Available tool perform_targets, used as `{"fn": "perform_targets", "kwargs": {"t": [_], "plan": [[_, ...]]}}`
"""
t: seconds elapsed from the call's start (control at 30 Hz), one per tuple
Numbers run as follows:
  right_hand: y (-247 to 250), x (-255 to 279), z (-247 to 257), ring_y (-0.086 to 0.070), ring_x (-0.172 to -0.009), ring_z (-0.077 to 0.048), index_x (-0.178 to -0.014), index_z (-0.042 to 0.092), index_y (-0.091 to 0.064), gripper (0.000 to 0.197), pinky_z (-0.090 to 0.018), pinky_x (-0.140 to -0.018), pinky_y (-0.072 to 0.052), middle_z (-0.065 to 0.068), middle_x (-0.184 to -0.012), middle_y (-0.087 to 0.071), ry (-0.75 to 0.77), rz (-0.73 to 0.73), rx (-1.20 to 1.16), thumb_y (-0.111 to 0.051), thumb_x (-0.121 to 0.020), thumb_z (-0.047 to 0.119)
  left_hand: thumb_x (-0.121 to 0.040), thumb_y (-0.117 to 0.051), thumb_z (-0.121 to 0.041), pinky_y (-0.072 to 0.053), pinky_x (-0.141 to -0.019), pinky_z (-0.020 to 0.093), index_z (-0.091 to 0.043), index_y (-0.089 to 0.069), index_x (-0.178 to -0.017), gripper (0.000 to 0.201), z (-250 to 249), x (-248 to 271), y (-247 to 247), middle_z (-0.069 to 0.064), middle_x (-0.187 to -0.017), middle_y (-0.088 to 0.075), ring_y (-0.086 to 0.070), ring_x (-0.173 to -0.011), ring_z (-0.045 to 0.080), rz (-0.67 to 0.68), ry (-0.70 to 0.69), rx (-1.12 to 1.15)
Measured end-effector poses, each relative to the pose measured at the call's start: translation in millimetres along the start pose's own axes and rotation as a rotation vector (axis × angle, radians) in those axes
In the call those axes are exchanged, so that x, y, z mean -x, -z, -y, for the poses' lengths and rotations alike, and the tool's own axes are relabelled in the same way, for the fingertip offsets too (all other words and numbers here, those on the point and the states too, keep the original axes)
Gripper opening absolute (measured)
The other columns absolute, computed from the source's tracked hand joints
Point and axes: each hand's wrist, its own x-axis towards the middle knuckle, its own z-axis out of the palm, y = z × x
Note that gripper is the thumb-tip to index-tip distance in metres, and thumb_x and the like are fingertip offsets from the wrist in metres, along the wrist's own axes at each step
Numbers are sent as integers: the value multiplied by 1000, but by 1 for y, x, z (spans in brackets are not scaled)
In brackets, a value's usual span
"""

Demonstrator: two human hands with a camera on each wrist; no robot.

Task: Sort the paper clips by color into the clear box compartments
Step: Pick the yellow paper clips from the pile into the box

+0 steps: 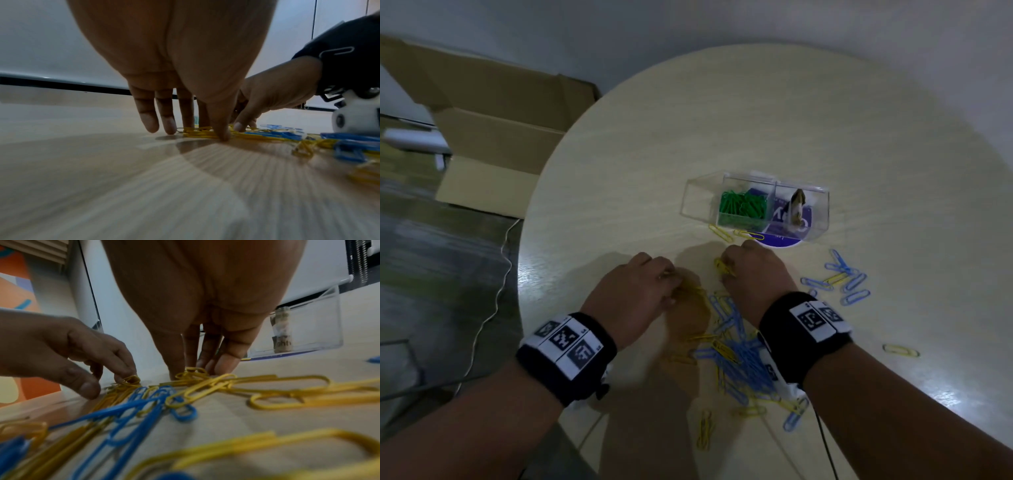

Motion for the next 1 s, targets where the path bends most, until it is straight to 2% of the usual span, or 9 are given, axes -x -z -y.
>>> {"fn": "perform_targets", "kwargs": {"t": [0.13, 0.27, 0.37, 0.43, 0.5, 0.57, 0.67, 0.8, 1.0], "plan": [[1, 0, -2, -55, -105, -33, -109, 15, -56, 25, -36, -82, -43, -11, -113, -60, -76, 52, -34, -54, -85, 21, -91, -43, -33, -48, -53, 35, -23, -70, -94, 28, -4, 4, 1, -2, -92, -63, -56, -80, 23, 2, 20, -66], [1, 2, -3, -56, -102, -33, -103, 16, -60, 19, -38, -84, -45, -11, -110, -58, -78, 64, -48, -51, -87, 21, -83, -67, -17, -46, -48, 36, -14, -68, -86, 4, -16, 3, 6, 4, -80, -61, -56, -73, 26, 36, 42, -124], [3, 9, -9, -55, -99, -34, -101, 17, -60, 17, -38, -81, -44, -10, -105, -57, -49, 42, -89, -51, -87, 19, -68, -82, -10, -40, -44, 28, -17, -65, -83, 23, -20, 2, 9, 3, -76, -60, -57, -63, 22, 137, 91, -120], [8, 14, -15, -56, -98, -32, -100, 19, -61, 16, -36, -78, -43, -9, -103, -61, -54, 5, -140, -52, -86, 20, -73, -78, -14, -43, -44, 27, -20, -64, -85, 20, -22, 2, 10, 1, -77, -59, -58, -59, 21, 158, 95, -77], [17, 22, -25, -59, -94, -29, -97, 20, -64, 14, -36, -77, -48, -6, -99, -66, -82, -72, -221, -56, -86, 23, -89, -57, -26, -49, -47, 33, -22, -63, -89, 7, -27, -3, 18, -1, -82, -58, -60, -63, 22, 114, 132, 18], [28, 32, -39, -63, -88, -25, -90, 23, -67, 10, -36, -75, -51, -2, -91, -70, -116, -170, -318, -61, -83, 25, -96, -45, -35, -49, -54, 35, -24, -62, -92, 21, -35, -16, 29, -3, -85, -58, -61, -68, 23, 52, 193, 121], [45, 48, -62, -65, -78, -15, -82, 24, -68, 3, -27, -70, -49, 3, -80, -71, -189, -292, -431, -67, -80, 22, -93, -58, -35, -49, -65, 38, -25, -63, -91, 12, -52, -54, 55, -2, -86, -62, -60, -77, 24, -61, 271, 267], [67, 59, -88, -61, -65, -2, -78, 25, -69, 5, -6, -57, -38, 8, -71, -71, -268, -424, -506, -73, -77, 24, -88, -64, -33, -50, -71, 37, -19, -67, -88, 14, -73, -119, 70, 2, -87, -70, -64, -82, 26, -217, 348, 444], [84, 54, -108, -58, -61, 6, -78, 24, -70, 4, -5, -54, -36, 13, -63, -66, -317, -464, -541, -73, -77, 25, -88, -62, -27, -49, -64, 37, -11, -65, -70, 25, -89, -179, 52, 7, -72, -63, -59, -69, 28, -141, 377, 445]]}}
